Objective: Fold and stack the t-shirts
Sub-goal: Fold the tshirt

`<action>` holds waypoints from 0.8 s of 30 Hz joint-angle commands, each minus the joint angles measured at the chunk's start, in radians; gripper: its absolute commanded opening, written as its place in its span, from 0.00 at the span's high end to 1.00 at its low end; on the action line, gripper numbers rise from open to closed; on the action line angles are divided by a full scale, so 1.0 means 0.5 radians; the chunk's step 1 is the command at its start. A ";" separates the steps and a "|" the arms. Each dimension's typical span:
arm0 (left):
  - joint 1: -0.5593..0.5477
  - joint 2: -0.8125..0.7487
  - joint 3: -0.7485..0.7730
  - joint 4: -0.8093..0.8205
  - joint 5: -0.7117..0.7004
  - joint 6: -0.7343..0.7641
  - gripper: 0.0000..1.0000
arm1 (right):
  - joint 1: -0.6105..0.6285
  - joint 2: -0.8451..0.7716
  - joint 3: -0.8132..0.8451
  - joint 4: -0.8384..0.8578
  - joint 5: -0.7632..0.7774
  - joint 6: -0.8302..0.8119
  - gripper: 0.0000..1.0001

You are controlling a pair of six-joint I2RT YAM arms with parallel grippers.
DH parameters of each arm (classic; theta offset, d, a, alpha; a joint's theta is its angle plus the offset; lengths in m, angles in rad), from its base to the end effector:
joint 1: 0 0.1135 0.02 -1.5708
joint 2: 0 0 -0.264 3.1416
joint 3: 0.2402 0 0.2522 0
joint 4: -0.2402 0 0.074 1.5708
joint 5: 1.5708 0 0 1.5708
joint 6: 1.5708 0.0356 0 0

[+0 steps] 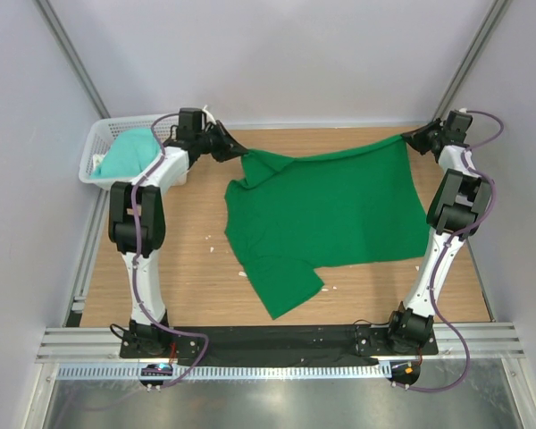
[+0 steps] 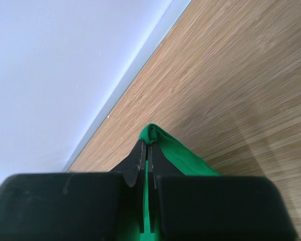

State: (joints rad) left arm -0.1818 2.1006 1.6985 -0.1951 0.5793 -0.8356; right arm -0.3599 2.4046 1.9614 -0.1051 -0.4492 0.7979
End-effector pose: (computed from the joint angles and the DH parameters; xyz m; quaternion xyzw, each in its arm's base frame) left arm 0.4766 -0.1074 0.2423 -0.1454 0.8451 -0.4388 0.2686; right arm 0.5230 -0.1803 0.1848 0.3740 0.7713 0.2932 0.4234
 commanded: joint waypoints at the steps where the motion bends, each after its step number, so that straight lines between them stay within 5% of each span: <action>1: 0.011 -0.075 0.100 0.035 0.124 -0.007 1.00 | -0.001 -0.069 0.050 0.039 -0.034 0.018 0.99; 7: 0.038 -0.136 0.226 -0.229 -0.008 0.348 1.00 | -0.004 -0.140 0.010 -0.093 -0.019 -0.059 0.99; 15: 0.078 0.164 0.600 -0.294 0.357 0.708 1.00 | -0.007 -0.161 -0.039 -0.112 -0.059 -0.089 0.99; 24: 0.078 0.198 0.585 -0.233 0.437 0.613 1.00 | -0.026 -0.164 -0.063 -0.106 -0.090 -0.077 0.99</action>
State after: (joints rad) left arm -0.1490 2.2307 2.0052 -0.3313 0.7464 -0.5377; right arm -0.3668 2.4039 1.9350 -0.1738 -0.4725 0.7658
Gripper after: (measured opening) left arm 0.005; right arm 0.042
